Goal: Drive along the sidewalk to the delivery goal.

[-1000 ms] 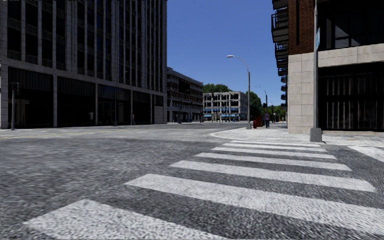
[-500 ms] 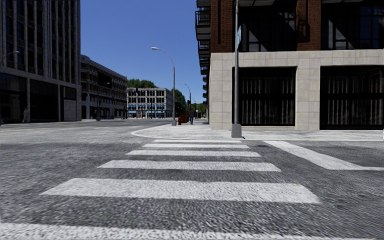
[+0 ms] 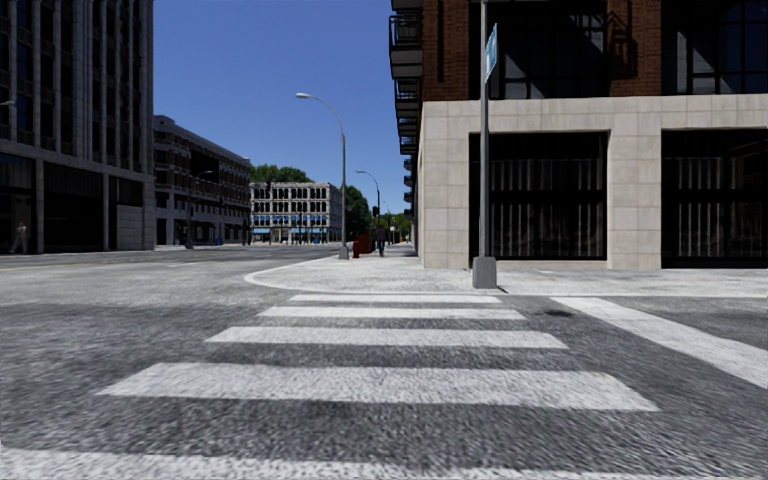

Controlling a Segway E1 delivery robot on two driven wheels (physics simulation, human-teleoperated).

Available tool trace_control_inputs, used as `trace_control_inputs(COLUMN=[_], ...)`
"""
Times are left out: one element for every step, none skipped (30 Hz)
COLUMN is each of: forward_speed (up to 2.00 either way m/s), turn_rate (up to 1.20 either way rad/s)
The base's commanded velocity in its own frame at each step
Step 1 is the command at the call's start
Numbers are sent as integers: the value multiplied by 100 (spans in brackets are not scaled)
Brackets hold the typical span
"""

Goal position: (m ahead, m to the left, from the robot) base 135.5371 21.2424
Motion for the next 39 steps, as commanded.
trace_control_inputs(forward_speed=[200, 200, 200, 200, 200, 200, 200, 200, 200, 200, 200, 200, 200, 200, 200, 200, 200, 200, 200, 200, 200, 200, 200, 200, 200, 200, 200, 200, 200, 200, 200, 200, 200, 200, 200, 200, 200, 200, 200], turn_rate=[0, 0, 0, 0, 0, 0, 0, 0, 0, 0, 0, 0, 0, 0, 0, 0, 0, 0, 0, 0, 0, 0, 0, 0, 0, 0, 0, 0, 0, 0, 0, 0, 0, 0, 0, 0, 0, 0, 0])
